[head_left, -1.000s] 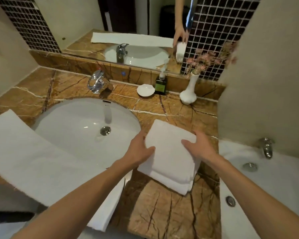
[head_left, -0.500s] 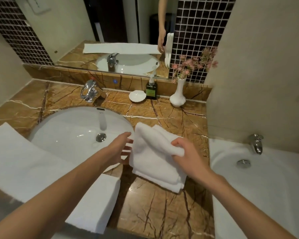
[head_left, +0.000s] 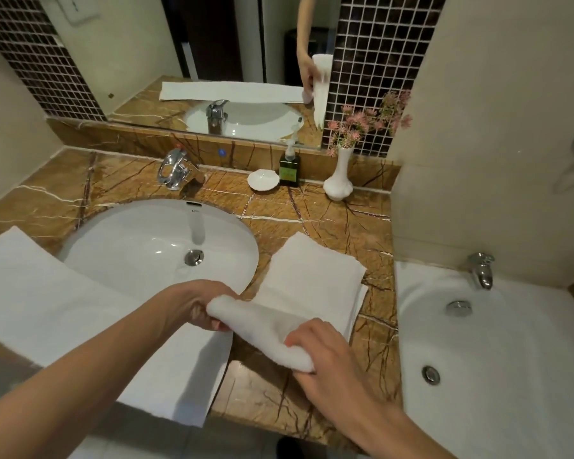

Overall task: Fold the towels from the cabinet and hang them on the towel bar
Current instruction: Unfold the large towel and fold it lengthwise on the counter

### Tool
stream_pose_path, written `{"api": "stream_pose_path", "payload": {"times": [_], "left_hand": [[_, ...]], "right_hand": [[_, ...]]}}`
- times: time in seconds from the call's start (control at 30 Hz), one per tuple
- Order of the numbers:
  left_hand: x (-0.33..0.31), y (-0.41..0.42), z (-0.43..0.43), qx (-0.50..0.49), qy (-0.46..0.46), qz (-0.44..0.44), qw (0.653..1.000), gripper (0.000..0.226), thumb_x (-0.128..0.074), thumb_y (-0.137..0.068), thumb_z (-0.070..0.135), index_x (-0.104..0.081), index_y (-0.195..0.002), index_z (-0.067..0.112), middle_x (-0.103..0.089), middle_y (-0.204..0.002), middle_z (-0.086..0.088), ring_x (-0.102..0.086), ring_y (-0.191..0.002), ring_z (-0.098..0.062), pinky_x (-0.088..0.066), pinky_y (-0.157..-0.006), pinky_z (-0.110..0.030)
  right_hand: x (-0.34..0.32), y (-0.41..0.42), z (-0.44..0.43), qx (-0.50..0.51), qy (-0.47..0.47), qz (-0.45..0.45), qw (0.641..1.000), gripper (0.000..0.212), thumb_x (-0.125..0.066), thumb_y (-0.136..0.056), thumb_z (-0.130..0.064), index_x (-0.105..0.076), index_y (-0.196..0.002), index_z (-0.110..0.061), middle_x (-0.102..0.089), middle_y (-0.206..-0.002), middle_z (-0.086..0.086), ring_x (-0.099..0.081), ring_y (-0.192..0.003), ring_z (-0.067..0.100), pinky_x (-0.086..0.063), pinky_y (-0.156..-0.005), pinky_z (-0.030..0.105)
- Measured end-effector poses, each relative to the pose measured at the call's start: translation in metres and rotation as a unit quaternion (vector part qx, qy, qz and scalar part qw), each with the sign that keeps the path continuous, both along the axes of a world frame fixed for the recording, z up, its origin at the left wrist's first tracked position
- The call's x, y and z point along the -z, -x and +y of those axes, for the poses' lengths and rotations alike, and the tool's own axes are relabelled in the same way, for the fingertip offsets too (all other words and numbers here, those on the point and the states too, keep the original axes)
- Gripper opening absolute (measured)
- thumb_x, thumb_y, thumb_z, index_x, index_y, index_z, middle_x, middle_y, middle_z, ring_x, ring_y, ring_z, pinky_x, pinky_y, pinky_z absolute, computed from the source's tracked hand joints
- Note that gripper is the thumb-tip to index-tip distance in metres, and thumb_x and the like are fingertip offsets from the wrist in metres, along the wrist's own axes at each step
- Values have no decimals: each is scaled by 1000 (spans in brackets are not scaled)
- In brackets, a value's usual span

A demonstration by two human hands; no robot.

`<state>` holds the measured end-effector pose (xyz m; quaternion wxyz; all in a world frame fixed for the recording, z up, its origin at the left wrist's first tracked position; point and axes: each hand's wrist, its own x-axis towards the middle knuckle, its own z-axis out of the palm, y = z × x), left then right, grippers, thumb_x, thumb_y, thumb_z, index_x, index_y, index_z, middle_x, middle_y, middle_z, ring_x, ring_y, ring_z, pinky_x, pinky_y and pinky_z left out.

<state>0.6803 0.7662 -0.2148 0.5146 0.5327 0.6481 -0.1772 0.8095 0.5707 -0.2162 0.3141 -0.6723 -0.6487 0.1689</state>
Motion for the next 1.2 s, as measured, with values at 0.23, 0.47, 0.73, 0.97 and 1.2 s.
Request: {"api": "stream_pose_path", "payload": {"times": [0.23,0.47,0.73,0.97,1.2], "left_hand": [[-7,14,-8,50,-8,-15,999,10,-45,-97,5,-54,-101,5,-48,-77,-4,-52,-71,-15,-43,-49,-17],[7,16,-21,38,-50,41,997,33,-44,-98,10,-50,-129,1,-57,-125,-11,-57,-113,-22,-46,-75,-24],[33,10,-35,30,-102,91,990,33,-41,-100,9,-48,-130,1,-50,-134,-12,-47,-125,-25,-40,-87,-27],[28,32,-32,-39,15,-75,996,27,-54,-92,11,-59,-115,0,-59,-110,-13,-59,-98,-25,-47,-85,-34],[37,42,-27,-97,80,-189,974,40,-73,-79,29,-62,-110,6,-71,-104,-13,-66,-97,-30,-54,-72,-36]], "right_hand": [[2,12,-2,-25,1,-17,1000,30,-70,-68,-6,-66,-96,-19,-61,-98,-2,-57,-87,18,-44,-70,28],[8,20,-10,-21,3,-21,1000,32,-72,-67,-4,-67,-96,-18,-62,-98,-2,-57,-88,18,-44,-71,28],[18,27,-19,-4,12,-25,1000,31,-72,-68,-1,-69,-94,-16,-63,-95,1,-58,-85,21,-38,-72,24],[27,31,-31,3,14,-26,1000,33,-72,-66,1,-68,-94,-16,-62,-95,3,-59,-84,23,-39,-72,27],[37,40,-41,8,19,-61,998,39,-80,-60,0,-67,-91,-19,-60,-91,0,-45,-85,11,-34,-71,24]]}}
